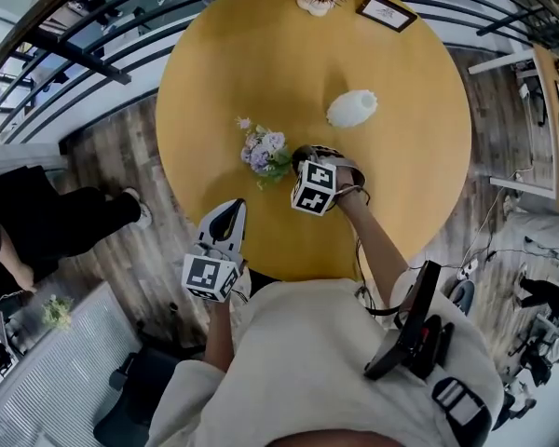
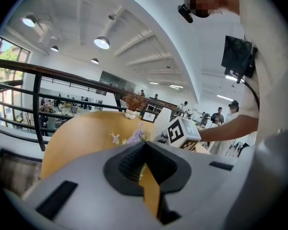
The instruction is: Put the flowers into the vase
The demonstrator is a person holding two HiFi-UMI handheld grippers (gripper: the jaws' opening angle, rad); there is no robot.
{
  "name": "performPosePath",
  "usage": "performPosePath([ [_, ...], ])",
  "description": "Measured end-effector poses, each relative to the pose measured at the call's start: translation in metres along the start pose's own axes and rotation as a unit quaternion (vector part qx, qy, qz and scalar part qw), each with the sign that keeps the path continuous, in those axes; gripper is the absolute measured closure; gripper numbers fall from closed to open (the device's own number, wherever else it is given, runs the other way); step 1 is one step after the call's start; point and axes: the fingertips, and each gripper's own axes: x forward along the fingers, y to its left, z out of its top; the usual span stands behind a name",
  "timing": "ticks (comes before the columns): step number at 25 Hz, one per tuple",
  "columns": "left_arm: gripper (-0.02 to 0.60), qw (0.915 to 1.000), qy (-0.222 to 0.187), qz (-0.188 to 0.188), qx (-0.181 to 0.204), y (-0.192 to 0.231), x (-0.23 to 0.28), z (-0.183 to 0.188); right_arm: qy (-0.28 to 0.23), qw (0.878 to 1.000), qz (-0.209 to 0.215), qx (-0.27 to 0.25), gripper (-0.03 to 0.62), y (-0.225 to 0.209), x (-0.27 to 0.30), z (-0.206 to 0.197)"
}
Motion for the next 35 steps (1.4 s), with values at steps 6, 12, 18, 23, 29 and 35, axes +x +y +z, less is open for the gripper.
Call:
performPosePath([
  [6, 0.575, 0.9998, -0.005, -0.013, 0.012, -0.009, 0.005, 0.008, -0.061, 0.997, -0.046, 0.032, 0.569, -0.019, -0.032, 0.017],
  [12, 0.575, 0.9981, -0.014, -0.043, 0.042, -0.027, 0.019, 0.021, -0.148, 0.978, -0.118, 0.087, 0.569, -0.041, -0.093, 0.028],
  [18, 0.575, 0.9923, -0.019, -0.089, 0.084, -0.06, 0.034, 0.039, -0.213, 0.95, -0.181, 0.137, 0.569, -0.051, -0.157, 0.021],
  [23, 0.575, 0.9836, -0.022, -0.134, 0.118, -0.092, 0.053, 0.05, -0.206, 0.935, -0.237, 0.168, 0.569, -0.062, -0.189, -0.023],
  [29, 0.575, 0.9744, -0.018, -0.174, 0.141, -0.135, 0.07, 0.058, -0.211, 0.901, -0.284, 0.249, 0.569, -0.074, -0.23, -0.091],
  [35, 0.575, 0.9751, -0.021, -0.167, 0.144, -0.138, 0.068, 0.056, -0.454, 0.754, -0.271, 0.389, 0.569, -0.106, -0.296, -0.102],
])
